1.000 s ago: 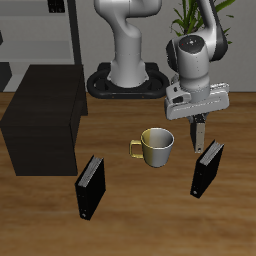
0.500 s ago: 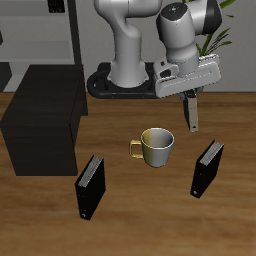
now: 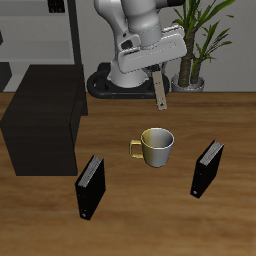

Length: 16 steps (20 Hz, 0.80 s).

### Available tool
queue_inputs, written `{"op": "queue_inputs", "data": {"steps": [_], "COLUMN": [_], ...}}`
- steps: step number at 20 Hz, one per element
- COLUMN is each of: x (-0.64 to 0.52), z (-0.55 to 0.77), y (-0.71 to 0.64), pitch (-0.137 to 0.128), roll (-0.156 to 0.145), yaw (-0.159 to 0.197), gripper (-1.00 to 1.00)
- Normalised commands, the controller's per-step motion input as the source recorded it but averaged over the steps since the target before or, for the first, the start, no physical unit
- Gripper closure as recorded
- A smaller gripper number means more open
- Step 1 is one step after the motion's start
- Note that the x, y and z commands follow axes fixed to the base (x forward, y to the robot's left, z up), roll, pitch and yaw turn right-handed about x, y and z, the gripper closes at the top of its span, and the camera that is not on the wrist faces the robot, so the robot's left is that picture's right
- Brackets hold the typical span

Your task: Place the yellow book upright on top of the shelf

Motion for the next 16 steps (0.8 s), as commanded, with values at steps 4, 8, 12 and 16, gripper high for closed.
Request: {"op": "queue_inputs", "data": {"steps": [4, 8, 12, 16], "x": [-0.02, -0.01, 0.13, 0.08], "z": [0.63, 0.54, 0.34, 0.18], "y": [-0.93, -1.01, -1.08, -0.7], "pitch": [-0.041, -0.053, 0.004, -0.04], "roll": [-0.032, -0.019, -0.04, -0.03], "yaw": [-0.06, -0.056, -0.05, -0.013], "gripper": [1.0, 1.0, 1.0, 1.0]}}
